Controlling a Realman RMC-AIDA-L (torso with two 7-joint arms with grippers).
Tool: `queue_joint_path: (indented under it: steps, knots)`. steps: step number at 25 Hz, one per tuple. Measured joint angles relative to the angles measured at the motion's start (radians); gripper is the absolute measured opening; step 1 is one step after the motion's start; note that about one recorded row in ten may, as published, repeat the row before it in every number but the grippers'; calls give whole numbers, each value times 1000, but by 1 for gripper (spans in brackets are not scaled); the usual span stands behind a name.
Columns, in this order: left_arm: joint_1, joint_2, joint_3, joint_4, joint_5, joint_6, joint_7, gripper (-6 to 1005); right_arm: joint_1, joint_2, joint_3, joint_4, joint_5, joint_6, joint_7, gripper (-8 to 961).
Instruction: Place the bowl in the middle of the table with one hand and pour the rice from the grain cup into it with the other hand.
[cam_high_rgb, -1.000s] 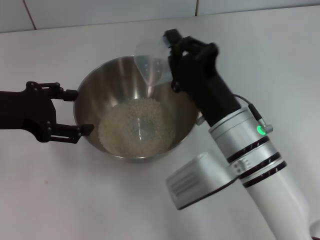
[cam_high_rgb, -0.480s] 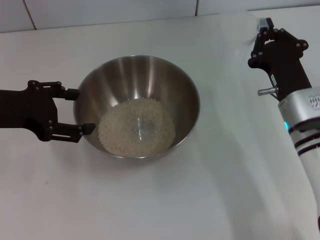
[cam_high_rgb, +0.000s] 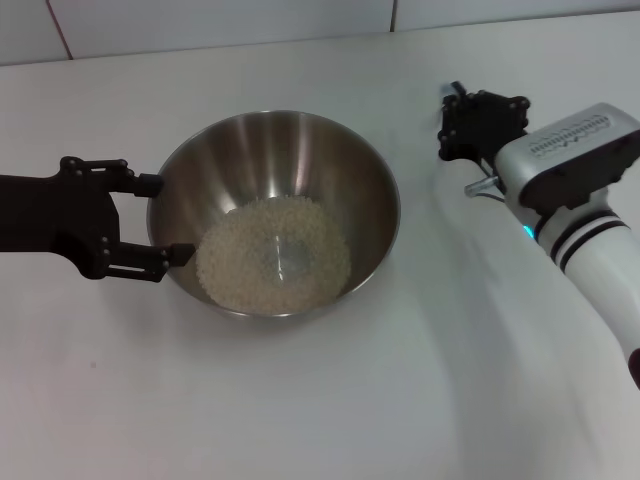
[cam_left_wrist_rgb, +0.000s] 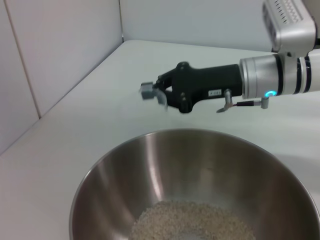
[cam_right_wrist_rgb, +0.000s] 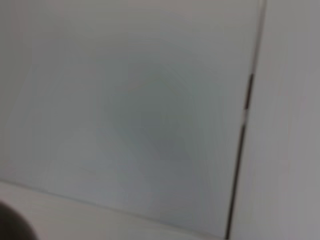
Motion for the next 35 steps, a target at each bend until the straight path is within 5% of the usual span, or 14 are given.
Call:
queue_joint_path:
  steps: [11, 19, 23, 28, 31, 32, 33, 35]
  knots:
    - [-4, 0, 2, -9, 0, -1, 2, 862, 15, 8, -2, -35, -96, 91, 75, 77]
    - [-4, 2, 2, -25, 0, 0, 6, 862, -179, 4, 3, 85, -94, -37, 81, 83]
    - [-3, 2, 2, -19, 0, 3, 6, 862, -253, 2, 22, 104, -91, -126, 139, 317]
    - [-2, 2, 2, -21, 0, 4, 7, 862, -342, 0, 135, 37, -96, -451, 417, 551]
    - [-2, 1, 2, -25, 0, 3, 8, 862, -283, -45, 116, -96, -227, -743, 622, 687]
    - [-2, 0, 2, -25, 0, 3, 8, 862, -251, -71, 106, -125, -309, -777, 669, 733]
    - [-2, 0, 2, -25, 0, 3, 8, 862, -251, -71, 106, -125, -309, -777, 669, 741]
    - [-2, 0, 2, -25, 0, 3, 9, 862, -191, -121, 90, -157, -469, -804, 769, 758]
